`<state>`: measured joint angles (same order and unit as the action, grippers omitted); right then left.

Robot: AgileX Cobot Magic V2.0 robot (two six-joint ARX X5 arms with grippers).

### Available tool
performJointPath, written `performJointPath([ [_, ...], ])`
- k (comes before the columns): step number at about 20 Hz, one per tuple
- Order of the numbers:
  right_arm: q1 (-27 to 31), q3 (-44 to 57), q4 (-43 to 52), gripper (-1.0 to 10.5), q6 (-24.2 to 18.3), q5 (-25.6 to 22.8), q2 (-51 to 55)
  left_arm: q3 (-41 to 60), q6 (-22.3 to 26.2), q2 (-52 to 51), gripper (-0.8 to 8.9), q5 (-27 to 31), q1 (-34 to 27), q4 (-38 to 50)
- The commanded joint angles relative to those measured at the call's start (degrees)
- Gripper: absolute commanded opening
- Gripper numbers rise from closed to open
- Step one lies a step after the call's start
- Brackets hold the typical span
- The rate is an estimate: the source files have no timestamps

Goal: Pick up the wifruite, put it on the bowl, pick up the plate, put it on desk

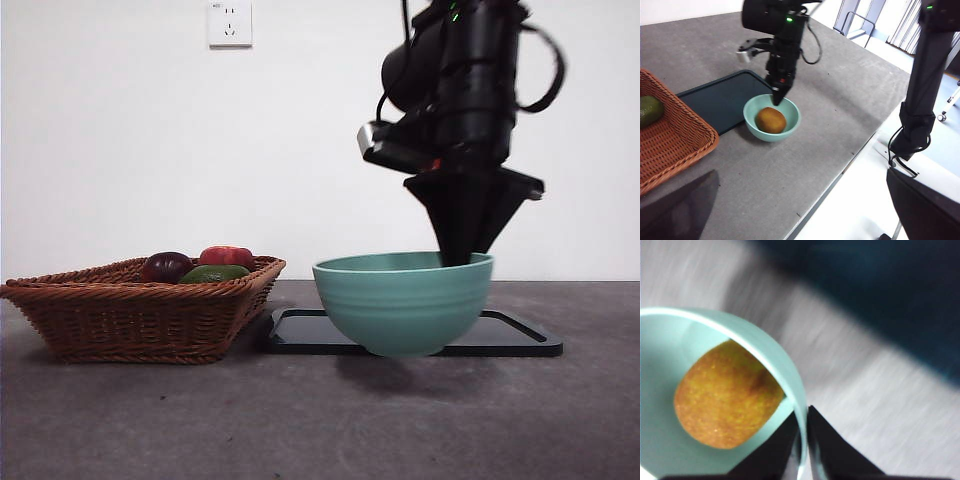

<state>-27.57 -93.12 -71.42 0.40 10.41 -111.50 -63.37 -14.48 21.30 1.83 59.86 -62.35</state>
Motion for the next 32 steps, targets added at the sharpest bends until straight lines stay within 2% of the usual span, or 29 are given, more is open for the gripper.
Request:
performJointPath([
  [1, 1.1, -8.3, -2.3, 0.1, -0.2, 0.0, -6.5, -0.5, 0.1, 0.0, 5.71, 0.3, 0.5, 0.7],
  [9, 6.0, -27.7, -5.6, 0.1, -0.4, 0.8, -20.1, -0.5, 0.1, 0.0, 5.71, 0.3, 0.5, 0.7],
  [13, 8.3, -28.5, -5.1, 0.1, -0.5, 2.4, -21.5, -0.5, 0.1, 0.0, 5.71, 0.3, 0.5, 0.7],
  [20, 7.8, -28.4, -4.9, 0.1, -0.9, 3.1, -21.5, -0.5, 0.1, 0.0, 5.71, 0.3, 0.5, 0.7],
  [21, 7.8, -28.4, -4.9, 0.3, -0.9, 3.1, -21.5, -0.5, 0.1, 0.0, 5.71, 0.3, 0.5, 0.7],
  [22, 7.8, -28.4, -4.7, 1.3, -0.9, 2.9, -21.5, -0.5, 0.1, 0.0, 5.71, 0.3, 0.5, 0.7],
  [24, 8.0, -29.1, -5.0, 2.2, -0.3, -0.2, -21.4, -0.5, 0.1, 0.0, 5.71, 0.3, 0.5, 0.7],
  [28, 8.6, -38.7, -9.6, 5.2, 1.9, -1.3, -19.3, -0.5, 0.1, 0.0, 5.71, 0.3, 0.5, 0.7],
  [32, 8.6, -36.2, -9.9, 5.5, 1.7, -1.7, -7.8, -0.5, 0.1, 0.0, 5.71, 0.3, 0.5, 0.7],
])
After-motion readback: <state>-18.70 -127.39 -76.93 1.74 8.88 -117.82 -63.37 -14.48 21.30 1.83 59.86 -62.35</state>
